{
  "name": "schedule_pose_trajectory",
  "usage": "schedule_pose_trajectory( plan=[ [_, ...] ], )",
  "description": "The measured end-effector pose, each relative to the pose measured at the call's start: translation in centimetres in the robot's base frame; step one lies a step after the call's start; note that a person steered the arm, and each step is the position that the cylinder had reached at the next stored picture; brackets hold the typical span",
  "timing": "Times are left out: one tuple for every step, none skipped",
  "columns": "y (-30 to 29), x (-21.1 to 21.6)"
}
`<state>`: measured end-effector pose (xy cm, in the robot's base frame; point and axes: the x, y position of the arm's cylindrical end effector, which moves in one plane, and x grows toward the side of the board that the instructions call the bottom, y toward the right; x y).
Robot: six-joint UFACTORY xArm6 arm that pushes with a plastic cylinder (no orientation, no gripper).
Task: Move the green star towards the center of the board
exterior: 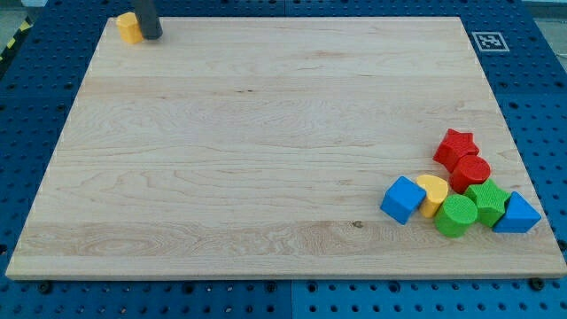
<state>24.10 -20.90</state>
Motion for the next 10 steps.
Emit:
schedule_pose_trajectory(
  plan=[
    [4.4, 5.2],
    [8.9, 13.4],
    [12.5, 22.7],
    [12.7, 25.0],
    [12.7, 25.0],
    [12.8, 26.1],
    [15.9, 30.6],
    [22.2, 36.0],
    [27.0, 37.7],
    [28.1, 37.7]
  ],
)
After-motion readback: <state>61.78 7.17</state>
